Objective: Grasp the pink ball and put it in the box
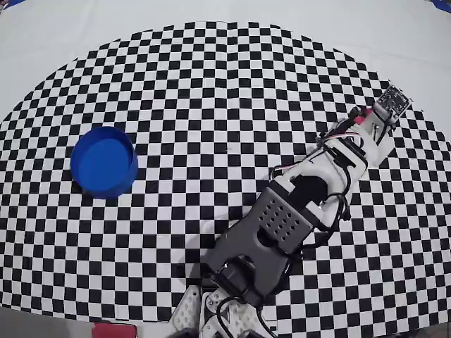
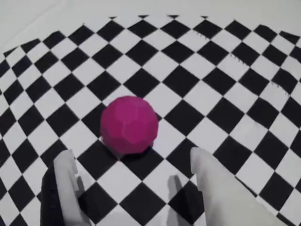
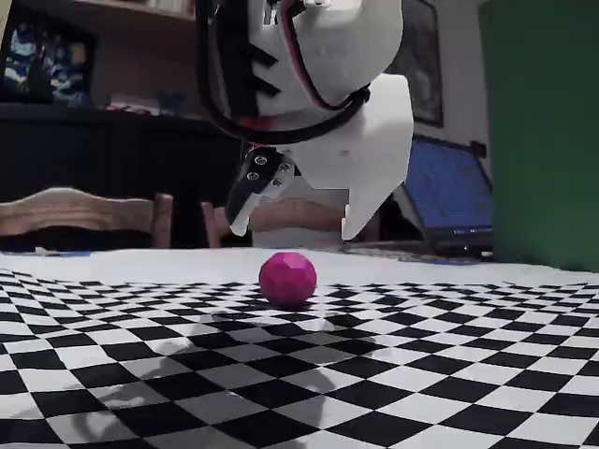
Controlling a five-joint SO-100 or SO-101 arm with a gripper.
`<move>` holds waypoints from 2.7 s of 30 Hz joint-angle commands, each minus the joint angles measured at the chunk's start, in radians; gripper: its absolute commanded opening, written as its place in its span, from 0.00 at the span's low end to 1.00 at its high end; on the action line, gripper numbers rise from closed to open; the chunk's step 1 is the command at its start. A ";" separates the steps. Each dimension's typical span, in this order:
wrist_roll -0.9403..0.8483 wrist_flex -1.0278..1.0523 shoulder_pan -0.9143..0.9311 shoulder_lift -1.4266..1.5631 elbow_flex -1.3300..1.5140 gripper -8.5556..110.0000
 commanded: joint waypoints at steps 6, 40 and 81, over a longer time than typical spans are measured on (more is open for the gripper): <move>0.000 -0.011 -0.002 -0.043 -0.114 0.31; -0.005 0.046 -0.015 -0.195 -0.308 0.31; -0.006 0.087 -0.017 -0.371 -0.529 0.31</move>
